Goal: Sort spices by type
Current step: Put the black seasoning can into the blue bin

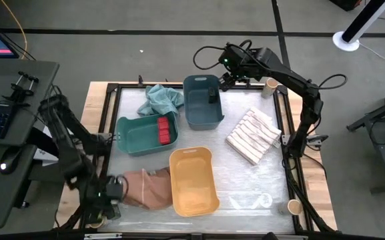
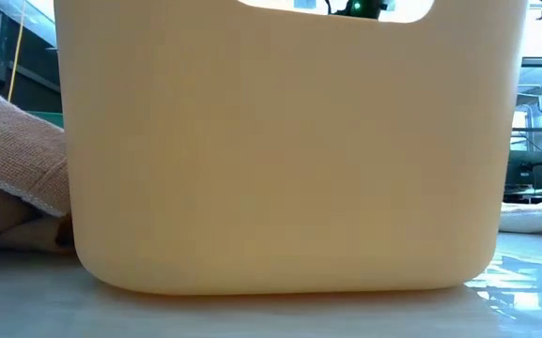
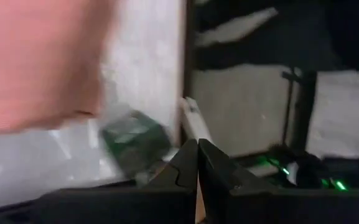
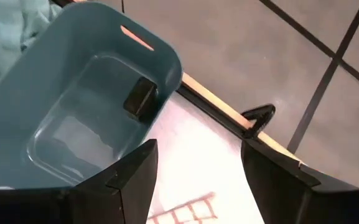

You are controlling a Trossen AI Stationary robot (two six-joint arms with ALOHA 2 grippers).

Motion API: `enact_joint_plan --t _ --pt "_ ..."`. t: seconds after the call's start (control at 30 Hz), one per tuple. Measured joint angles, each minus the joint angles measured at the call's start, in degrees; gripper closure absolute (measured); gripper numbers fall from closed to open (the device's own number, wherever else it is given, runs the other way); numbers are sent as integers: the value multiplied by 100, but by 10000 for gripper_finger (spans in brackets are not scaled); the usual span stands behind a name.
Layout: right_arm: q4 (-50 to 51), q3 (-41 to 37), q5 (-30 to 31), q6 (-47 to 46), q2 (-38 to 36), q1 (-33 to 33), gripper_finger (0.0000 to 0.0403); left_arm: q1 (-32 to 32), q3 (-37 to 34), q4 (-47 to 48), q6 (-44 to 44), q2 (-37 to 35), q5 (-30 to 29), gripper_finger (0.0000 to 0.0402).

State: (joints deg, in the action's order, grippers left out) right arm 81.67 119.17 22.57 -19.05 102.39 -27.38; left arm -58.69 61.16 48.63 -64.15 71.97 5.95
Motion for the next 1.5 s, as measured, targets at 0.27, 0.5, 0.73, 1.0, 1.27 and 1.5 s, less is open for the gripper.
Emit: enact_joint_plan --t 0.27,0.5,0.73,1.0,1.27,1.5 --pt "-215 0 -7 156 -4 0 176 -1 -4 8 -621 730 406 402" --pt "-167 0 -52 135 -4 0 176 93 -6 -25 -2211 1047 1006 402" --pt "-225 0 -55 151 -2 0 176 91 -6 -2 -2972 1233 1041 402" --pt "-265 0 -59 138 -4 0 176 91 -10 8 -3344 1566 1330 401" --pt "-266 0 -66 111 -2 0 176 114 -6 41 -3157 1643 1154 401" --pt "-265 0 -103 113 -2 0 176 397 6 147 -2279 1639 825 401"
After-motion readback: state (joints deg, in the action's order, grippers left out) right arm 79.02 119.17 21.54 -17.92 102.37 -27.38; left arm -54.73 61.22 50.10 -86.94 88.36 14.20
